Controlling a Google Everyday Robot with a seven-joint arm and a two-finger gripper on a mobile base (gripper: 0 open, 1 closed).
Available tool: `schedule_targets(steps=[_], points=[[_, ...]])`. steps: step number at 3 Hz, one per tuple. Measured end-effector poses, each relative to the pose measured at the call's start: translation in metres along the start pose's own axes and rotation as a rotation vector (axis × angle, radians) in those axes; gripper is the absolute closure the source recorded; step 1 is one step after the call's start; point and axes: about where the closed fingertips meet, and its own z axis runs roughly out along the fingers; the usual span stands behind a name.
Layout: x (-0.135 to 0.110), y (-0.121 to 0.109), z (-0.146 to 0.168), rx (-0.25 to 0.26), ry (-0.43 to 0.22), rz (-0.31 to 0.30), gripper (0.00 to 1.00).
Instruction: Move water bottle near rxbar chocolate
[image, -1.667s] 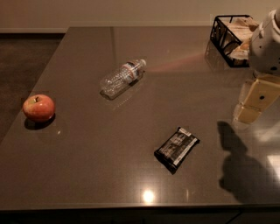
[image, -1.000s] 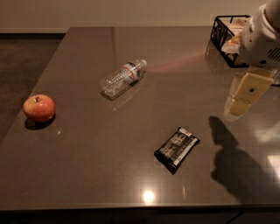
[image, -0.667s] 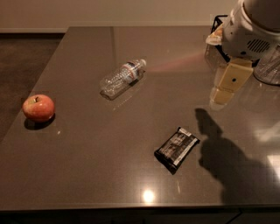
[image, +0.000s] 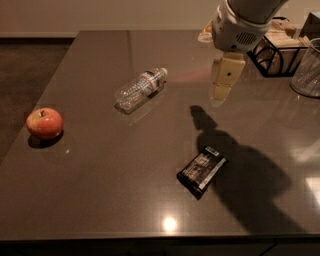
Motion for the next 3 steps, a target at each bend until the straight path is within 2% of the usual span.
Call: schedule_targets(steps=[2, 3], points=[[-0.039, -0.042, 0.062, -0.081, -0.014, -0.147, 0.00], [-0.058, -0.054, 0.091, -0.130, -0.035, -0.235, 0.00]])
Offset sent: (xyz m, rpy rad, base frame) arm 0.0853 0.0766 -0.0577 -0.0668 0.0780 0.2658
